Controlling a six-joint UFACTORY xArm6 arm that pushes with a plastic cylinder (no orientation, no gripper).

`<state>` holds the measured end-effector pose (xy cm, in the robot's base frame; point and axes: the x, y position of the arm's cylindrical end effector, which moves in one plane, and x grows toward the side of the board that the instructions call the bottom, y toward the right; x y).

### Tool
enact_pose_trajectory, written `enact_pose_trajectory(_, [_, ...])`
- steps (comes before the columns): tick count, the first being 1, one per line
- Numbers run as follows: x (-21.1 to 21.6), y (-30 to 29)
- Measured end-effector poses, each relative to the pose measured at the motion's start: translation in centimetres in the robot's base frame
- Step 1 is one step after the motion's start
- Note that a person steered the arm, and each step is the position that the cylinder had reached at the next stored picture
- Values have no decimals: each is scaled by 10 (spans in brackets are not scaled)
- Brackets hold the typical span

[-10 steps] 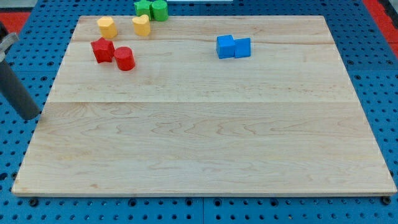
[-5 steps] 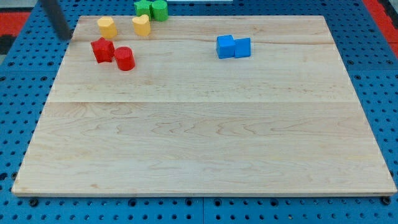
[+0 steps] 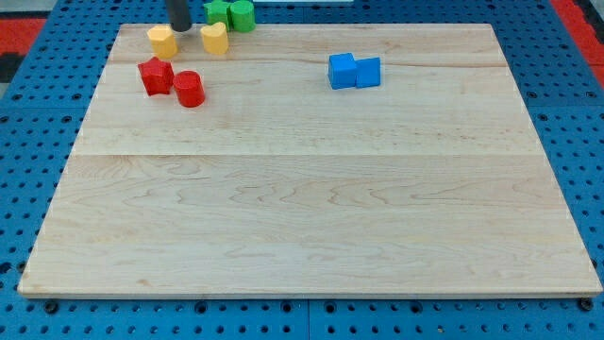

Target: Push the yellow heart to the top of the red circle

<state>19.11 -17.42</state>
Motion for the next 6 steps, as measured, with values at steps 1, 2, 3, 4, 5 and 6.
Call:
enact_pose_trajectory(1, [0, 18])
enact_pose_trajectory(2, [1, 49])
enact_pose_trajectory(3, [1, 64])
enact_pose_trajectory(4, [18, 78])
enact_pose_trajectory(5, [44, 72])
enact_pose_trajectory(6, [31, 61])
